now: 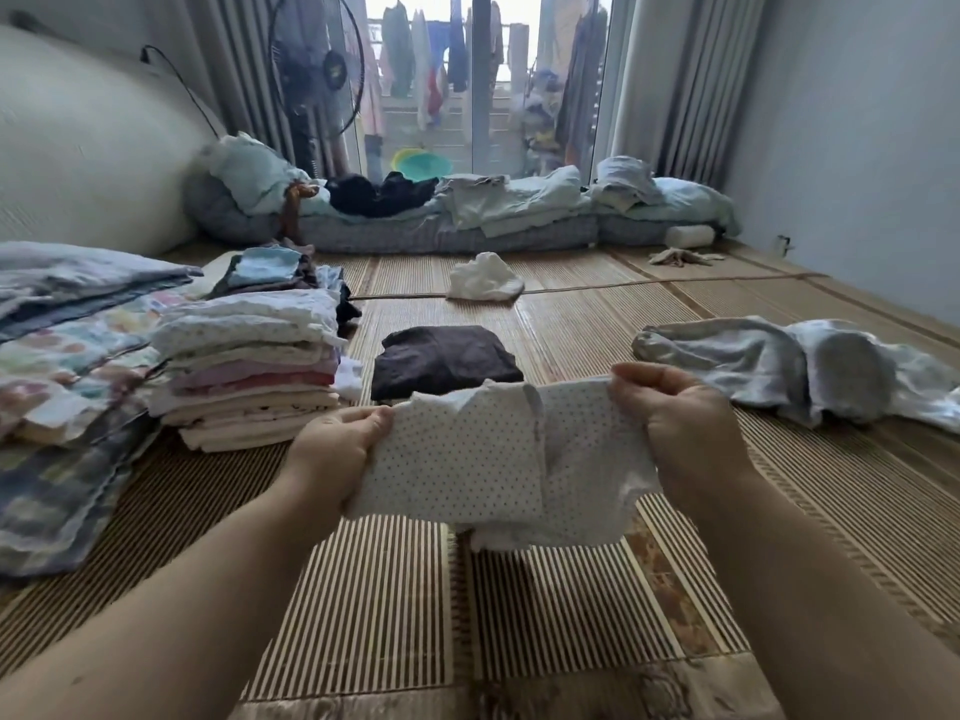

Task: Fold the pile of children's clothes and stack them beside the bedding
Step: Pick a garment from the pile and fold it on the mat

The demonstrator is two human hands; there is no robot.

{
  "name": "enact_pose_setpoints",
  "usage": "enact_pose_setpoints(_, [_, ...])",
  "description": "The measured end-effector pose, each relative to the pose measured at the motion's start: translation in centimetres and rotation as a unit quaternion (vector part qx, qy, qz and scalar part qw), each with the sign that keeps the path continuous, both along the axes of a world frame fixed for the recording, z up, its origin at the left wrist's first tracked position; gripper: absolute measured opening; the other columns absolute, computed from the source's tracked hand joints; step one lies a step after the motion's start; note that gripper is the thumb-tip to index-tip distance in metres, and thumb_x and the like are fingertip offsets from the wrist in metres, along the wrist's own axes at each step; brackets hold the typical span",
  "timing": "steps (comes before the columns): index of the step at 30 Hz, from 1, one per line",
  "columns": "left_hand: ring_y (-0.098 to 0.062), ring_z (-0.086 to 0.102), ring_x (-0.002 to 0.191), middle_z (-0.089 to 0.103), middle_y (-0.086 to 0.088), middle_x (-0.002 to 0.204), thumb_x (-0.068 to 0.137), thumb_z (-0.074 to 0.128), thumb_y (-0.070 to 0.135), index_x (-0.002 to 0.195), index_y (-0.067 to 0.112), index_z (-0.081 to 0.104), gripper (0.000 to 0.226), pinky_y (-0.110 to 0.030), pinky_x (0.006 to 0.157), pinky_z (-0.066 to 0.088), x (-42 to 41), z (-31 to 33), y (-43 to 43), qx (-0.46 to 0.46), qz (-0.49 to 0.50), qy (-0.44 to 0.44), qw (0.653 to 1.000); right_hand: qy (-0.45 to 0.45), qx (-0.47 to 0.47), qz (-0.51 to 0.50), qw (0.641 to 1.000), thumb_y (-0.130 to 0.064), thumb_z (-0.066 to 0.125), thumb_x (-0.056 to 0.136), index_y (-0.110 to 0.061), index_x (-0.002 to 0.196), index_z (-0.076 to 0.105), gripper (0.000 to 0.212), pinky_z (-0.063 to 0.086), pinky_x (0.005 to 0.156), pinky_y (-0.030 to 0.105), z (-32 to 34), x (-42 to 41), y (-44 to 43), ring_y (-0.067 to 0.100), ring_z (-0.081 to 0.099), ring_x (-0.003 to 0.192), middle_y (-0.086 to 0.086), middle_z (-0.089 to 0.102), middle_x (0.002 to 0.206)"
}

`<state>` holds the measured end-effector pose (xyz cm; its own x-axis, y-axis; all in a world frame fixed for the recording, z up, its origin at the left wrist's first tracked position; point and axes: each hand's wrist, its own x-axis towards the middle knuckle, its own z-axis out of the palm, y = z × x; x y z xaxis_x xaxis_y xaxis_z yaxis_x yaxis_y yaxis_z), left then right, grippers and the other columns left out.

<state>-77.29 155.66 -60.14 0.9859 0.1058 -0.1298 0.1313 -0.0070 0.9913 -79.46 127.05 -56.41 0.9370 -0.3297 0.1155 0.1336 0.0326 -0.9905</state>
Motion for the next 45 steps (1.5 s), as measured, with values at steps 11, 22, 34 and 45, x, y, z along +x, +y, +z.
enact_pose_setpoints(11, [-0.019,0.057,0.094,0.065,-0.007,0.113,0.100,0.044,0.032,0.119,0.013,0.060,0.031,-0.034,0.071,0.041,1.3,-1.6,0.6,0.042,0.099,0.071,0.992,-0.011,0.014,0.023,1.000,-0.009,0.069,0.084,-0.018,0.091,0.074,0.012,0.055,0.062,0.022,1.2,-1.2,0.7,0.006,0.068,0.069,-0.001,0.071,0.087])
enact_pose_setpoints(22, [-0.011,0.021,0.139,0.032,0.019,0.149,0.070,0.064,0.064,0.142,0.046,0.026,0.083,-0.053,0.115,0.019,-4.1,-2.7,-9.0,0.567,-0.213,-0.198,0.770,-0.004,0.170,0.125,0.978,-0.007,0.071,0.072,-0.020,0.100,0.073,0.031,0.056,0.059,0.030,3.1,-1.6,1.5,0.013,0.070,0.068,0.009,0.066,0.103])
enact_pose_setpoints(34, [-0.009,0.055,0.061,0.059,0.007,0.061,0.078,0.052,0.044,0.069,0.015,0.066,0.034,-0.029,0.058,0.043,-0.3,0.0,-3.4,0.169,-0.002,-0.154,0.974,0.018,0.157,0.021,0.987,0.000,0.058,0.089,-0.013,0.119,0.061,0.033,0.056,0.086,0.030,2.7,-0.9,-5.7,0.022,0.064,0.107,0.010,0.060,0.122])
enact_pose_setpoints(45, [-0.022,0.059,0.059,0.062,-0.004,0.067,0.090,0.051,0.049,0.085,0.016,0.062,0.036,-0.033,0.051,0.052,-0.7,2.3,-3.2,0.049,0.007,-0.153,0.987,-0.015,0.352,0.014,0.936,0.006,0.049,0.092,-0.011,0.107,0.057,0.024,0.059,0.081,0.039,3.5,-1.3,-4.2,0.023,0.069,0.095,0.014,0.066,0.109])
